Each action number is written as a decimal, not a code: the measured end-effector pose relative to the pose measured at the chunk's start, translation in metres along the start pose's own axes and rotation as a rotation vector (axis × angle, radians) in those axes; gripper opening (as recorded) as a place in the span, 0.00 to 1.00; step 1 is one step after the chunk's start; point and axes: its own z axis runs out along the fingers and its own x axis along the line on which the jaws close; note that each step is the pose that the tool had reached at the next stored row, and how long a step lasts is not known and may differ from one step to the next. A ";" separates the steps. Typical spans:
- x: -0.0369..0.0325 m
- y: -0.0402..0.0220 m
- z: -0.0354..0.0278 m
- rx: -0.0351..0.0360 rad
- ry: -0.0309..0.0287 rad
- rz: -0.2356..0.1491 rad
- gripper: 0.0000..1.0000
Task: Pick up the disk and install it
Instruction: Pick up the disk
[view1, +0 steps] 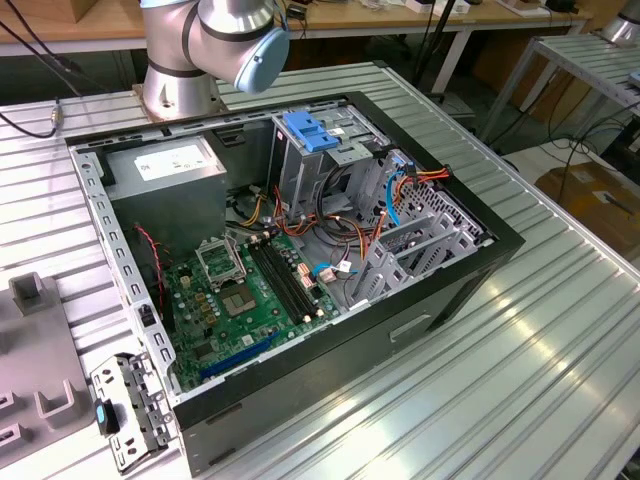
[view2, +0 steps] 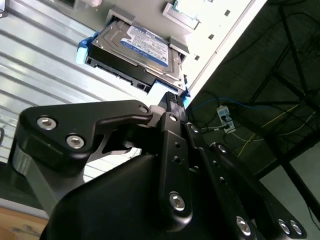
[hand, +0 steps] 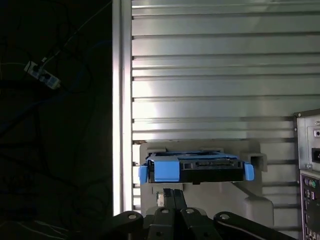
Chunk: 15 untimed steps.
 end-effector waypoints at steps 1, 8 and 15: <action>0.0000 0.0000 0.0000 0.0003 0.0006 -0.014 0.11; 0.0000 0.0000 -0.0001 0.0031 0.0053 -0.127 0.11; 0.0000 0.0000 -0.0001 0.0057 0.0097 -0.236 0.11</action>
